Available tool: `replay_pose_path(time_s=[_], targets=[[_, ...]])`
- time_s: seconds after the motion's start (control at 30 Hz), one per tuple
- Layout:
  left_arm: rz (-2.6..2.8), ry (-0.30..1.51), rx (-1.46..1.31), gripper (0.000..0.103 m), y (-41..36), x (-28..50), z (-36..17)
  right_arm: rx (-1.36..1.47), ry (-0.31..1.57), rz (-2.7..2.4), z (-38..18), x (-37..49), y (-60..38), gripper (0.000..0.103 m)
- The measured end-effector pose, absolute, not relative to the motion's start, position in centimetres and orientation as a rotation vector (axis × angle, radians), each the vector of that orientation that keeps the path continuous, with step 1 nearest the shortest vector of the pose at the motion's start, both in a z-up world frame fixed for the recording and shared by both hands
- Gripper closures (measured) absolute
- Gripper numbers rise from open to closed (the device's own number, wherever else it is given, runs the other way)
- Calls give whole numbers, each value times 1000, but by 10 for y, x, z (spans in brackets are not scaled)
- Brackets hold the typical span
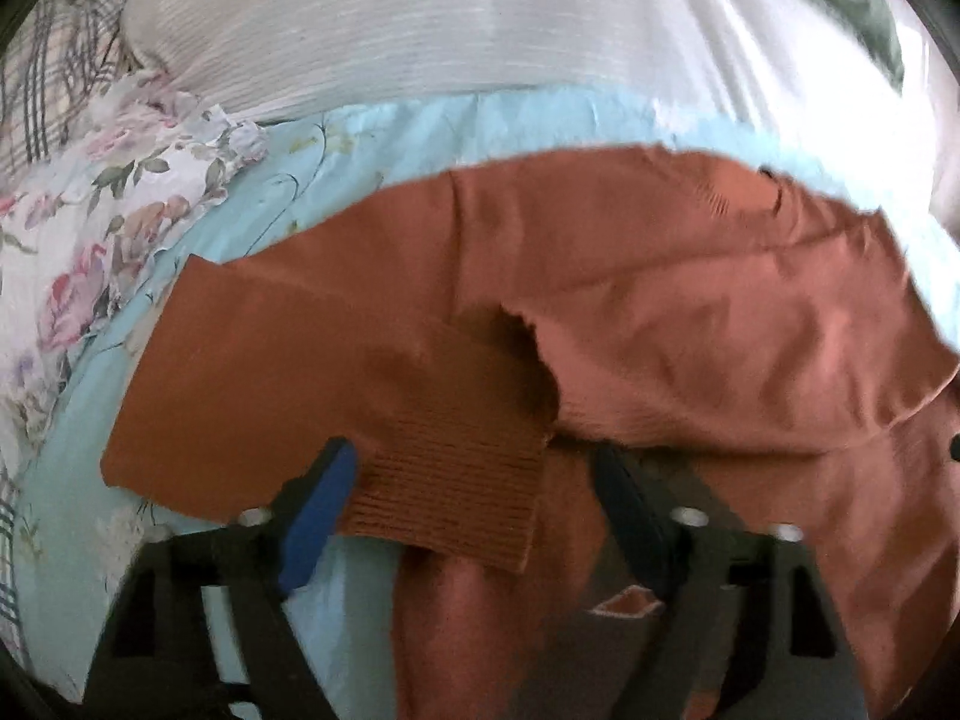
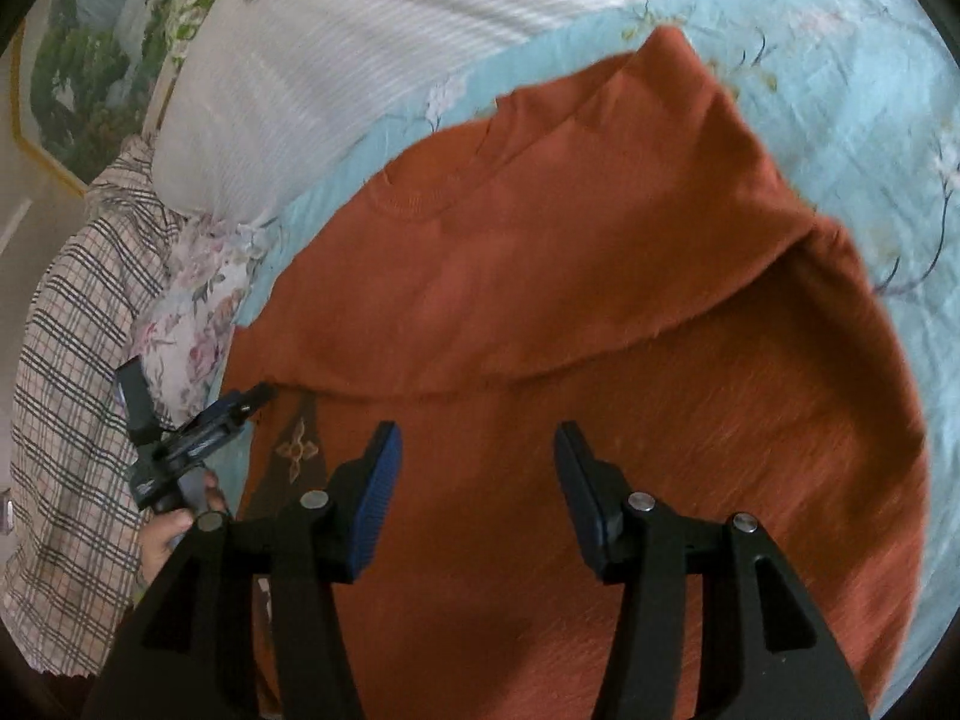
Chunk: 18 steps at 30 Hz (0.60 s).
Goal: Fold small clothes
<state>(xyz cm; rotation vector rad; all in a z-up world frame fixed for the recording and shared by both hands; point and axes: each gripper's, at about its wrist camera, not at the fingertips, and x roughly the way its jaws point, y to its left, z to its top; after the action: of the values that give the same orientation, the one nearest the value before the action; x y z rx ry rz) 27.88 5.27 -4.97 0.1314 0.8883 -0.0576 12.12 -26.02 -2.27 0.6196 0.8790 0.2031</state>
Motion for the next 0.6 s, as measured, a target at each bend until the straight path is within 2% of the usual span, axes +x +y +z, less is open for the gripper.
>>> replay_pose_path(time_s=[0.03,0.07,0.13,0.4,0.6], targets=[[-59,899,122,74,57,282,-53,619,886,199,-24,121,-259,49],[-68,909,89,88,62,284,-53,615,891,196,-24,122,-258,49],[-94,881,-12,96,78,281,-44,607,883,197,-21,120,-256,49],[-149,740,-209,99,96,254,20,593,819,222,-3,113,-256,49],[-345,698,-284,99,27,267,50,612,762,208,6,110,-270,49]])
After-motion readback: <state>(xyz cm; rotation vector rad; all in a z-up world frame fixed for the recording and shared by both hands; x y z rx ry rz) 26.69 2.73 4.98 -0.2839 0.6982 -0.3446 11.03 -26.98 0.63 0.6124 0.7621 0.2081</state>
